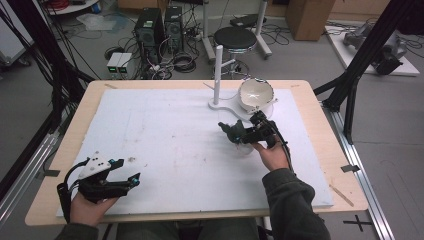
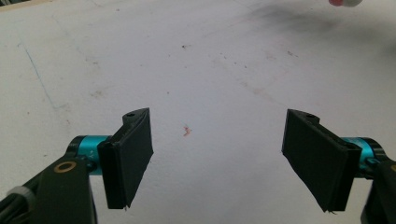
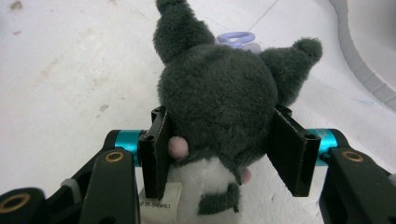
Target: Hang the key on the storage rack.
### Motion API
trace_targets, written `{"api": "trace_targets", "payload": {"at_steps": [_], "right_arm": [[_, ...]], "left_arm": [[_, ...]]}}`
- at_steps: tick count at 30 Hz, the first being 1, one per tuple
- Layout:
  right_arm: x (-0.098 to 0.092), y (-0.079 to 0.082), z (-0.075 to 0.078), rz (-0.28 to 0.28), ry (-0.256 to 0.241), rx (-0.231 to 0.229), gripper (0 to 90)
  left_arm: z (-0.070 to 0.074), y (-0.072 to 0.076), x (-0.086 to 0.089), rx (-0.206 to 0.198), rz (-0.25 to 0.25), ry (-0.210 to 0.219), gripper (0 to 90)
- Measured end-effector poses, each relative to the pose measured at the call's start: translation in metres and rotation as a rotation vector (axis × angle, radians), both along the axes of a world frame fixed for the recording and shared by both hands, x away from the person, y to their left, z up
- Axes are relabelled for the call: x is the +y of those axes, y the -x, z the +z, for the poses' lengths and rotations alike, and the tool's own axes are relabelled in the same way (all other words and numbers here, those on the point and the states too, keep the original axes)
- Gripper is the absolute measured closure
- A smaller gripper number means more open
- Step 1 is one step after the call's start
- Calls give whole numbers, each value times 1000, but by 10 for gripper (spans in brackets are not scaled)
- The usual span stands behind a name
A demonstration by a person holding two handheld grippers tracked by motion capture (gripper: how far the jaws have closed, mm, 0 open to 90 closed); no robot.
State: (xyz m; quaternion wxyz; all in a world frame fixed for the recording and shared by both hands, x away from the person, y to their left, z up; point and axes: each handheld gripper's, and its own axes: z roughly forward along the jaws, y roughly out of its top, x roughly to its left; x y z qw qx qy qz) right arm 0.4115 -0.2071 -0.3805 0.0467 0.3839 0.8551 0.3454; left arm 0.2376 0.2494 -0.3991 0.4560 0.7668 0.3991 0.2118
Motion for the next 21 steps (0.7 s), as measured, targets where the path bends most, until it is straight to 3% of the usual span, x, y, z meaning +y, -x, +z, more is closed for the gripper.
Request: {"api": "trace_targets", "payload": {"at_steps": [21], "right_arm": [[5, 1, 37, 61, -43, -44, 449]], "left_arm": [[1, 0, 2, -7, 11, -1, 233]]}}
